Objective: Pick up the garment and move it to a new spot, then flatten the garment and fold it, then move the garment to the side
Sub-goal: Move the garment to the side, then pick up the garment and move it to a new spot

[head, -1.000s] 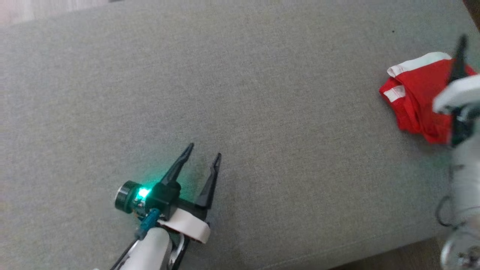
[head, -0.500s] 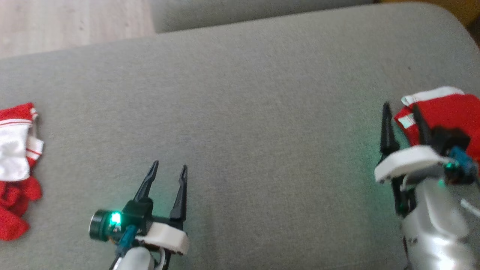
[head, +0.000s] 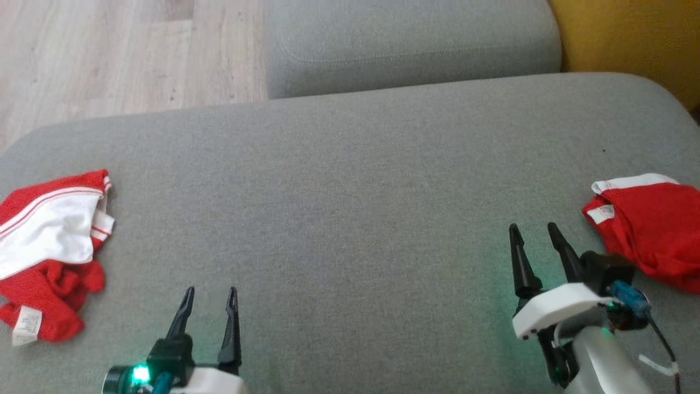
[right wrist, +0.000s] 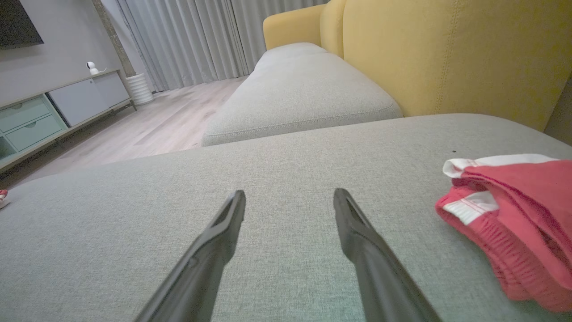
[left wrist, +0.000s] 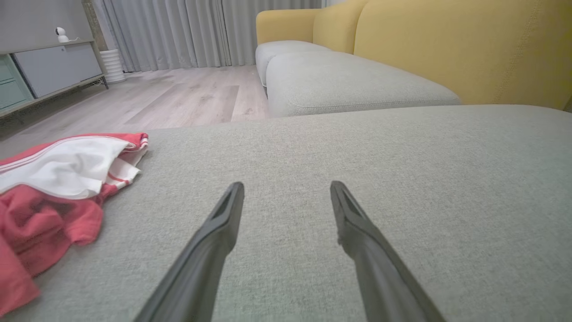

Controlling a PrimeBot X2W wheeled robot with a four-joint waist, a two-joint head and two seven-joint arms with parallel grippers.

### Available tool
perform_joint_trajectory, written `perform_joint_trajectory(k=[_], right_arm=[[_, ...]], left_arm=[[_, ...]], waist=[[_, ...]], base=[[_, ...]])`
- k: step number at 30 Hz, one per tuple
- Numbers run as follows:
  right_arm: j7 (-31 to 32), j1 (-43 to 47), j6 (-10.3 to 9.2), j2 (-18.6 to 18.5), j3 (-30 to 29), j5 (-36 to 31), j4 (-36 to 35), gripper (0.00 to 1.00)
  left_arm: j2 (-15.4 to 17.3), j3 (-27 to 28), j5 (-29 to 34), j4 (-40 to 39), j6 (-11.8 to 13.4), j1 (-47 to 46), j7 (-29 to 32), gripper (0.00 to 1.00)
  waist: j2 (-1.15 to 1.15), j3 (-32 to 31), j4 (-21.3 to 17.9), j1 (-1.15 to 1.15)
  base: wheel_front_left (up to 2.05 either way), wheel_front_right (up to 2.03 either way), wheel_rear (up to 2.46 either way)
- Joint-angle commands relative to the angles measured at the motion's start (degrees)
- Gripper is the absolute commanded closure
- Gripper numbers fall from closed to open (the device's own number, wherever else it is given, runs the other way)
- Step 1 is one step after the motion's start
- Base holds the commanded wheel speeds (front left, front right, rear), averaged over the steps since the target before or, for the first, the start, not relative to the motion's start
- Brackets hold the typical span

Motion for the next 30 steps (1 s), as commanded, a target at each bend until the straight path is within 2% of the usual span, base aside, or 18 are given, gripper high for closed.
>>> perform_joint_trajectory(k=[1, 11, 16, 21, 30], right_arm=[[-0.4, -0.6, -0.04, 0.0, 1.5, 0.5, -2.1, 0.00], [-0.4, 1.5, -0.04, 0.0, 2.4, 0.8, -2.5, 0.00], [-0.4, 1.3, -0.04, 0.0, 2.8, 0.4, -2.0, 0.00], [-0.4, 1.1, -0.04, 0.0, 3.8, 0.6, -2.1, 0.00], [-0.4, 0.8, -0.04, 0.0, 7.0, 2.6, -2.7, 0.00]], left_arm=[[0.2, 2.3, 0.8, -2.2, 0.4, -1.0, -0.3, 0.00], [0.2, 3.1, 0.9, -4.2, 0.7, 1.0, -0.3, 0.00], [0.2, 1.8, 0.0, -4.2, 0.6, 0.7, -0.3, 0.00], [0.2, 1.0, -1.0, -3.8, 1.0, 0.0, -0.3, 0.00], [0.2, 3.0, -0.4, -3.0, 0.8, 1.3, -0.3, 0.00]], waist=[[0.00, -0.7, 0.2, 0.01], [0.00, -1.8, 1.3, 0.01], [0.00, -1.3, 3.2, 0.01], [0.00, -0.4, 8.7, 0.01], [0.00, 0.3, 21.9, 0.01]], base=[[0.00, 0.00, 0.00], [0.00, 0.00, 0.00], [0.00, 0.00, 0.00], [0.00, 0.00, 0.00], [0.00, 0.00, 0.00]])
